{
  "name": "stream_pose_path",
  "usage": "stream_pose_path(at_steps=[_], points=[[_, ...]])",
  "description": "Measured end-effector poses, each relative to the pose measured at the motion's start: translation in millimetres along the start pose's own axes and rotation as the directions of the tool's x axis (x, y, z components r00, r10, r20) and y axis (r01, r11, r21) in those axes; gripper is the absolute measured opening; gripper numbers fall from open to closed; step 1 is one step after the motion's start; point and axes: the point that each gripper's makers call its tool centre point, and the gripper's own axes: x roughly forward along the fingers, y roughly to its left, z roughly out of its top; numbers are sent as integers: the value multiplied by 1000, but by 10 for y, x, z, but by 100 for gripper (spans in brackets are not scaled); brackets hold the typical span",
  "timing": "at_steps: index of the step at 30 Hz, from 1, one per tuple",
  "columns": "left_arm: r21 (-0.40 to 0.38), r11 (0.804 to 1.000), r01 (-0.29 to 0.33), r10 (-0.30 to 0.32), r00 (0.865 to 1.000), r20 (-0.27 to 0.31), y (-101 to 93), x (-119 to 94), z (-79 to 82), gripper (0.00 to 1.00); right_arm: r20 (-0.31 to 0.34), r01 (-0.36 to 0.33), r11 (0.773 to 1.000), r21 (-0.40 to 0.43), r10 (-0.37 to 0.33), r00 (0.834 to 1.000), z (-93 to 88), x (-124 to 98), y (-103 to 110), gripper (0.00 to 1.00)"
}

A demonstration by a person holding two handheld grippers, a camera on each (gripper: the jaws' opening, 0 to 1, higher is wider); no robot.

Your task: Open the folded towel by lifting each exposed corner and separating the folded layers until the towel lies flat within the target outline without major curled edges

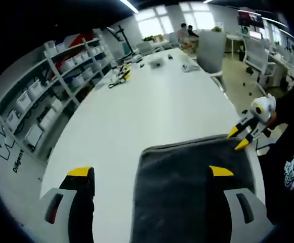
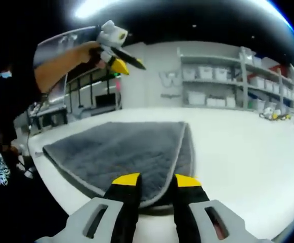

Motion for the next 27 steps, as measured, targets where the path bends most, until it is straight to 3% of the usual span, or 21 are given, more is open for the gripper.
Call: stream_pose_path(at_steps=[8, 12, 14, 19, 24, 27], points=[[48, 998, 49, -45, 996, -71, 36, 211, 103, 89, 13, -10, 1000, 22, 9, 1000, -1, 4, -6, 20], [68, 993, 94, -87, 991, -99, 5, 313, 123, 79, 33, -3, 1000, 6, 3, 999, -9, -6, 8, 19], [70, 991, 112, -104, 989, -110, -79, 397, 108, 78, 40, -2, 1000, 7, 2, 999, -10, -22, 10, 19], [79, 989, 126, -113, 982, -153, 50, 667, 66, 73, 56, 5, 1000, -3, -4, 998, -8, -61, -5, 19], [77, 984, 158, -143, 974, -175, 2, 843, 40, 70, 68, -1, 1000, -2, 1, 998, -8, -83, 29, 16], [82, 981, 174, -156, 969, -192, 0, 934, -7, 67, 67, 6, 999, -41, -3, 998, -6, -84, 44, 15]])
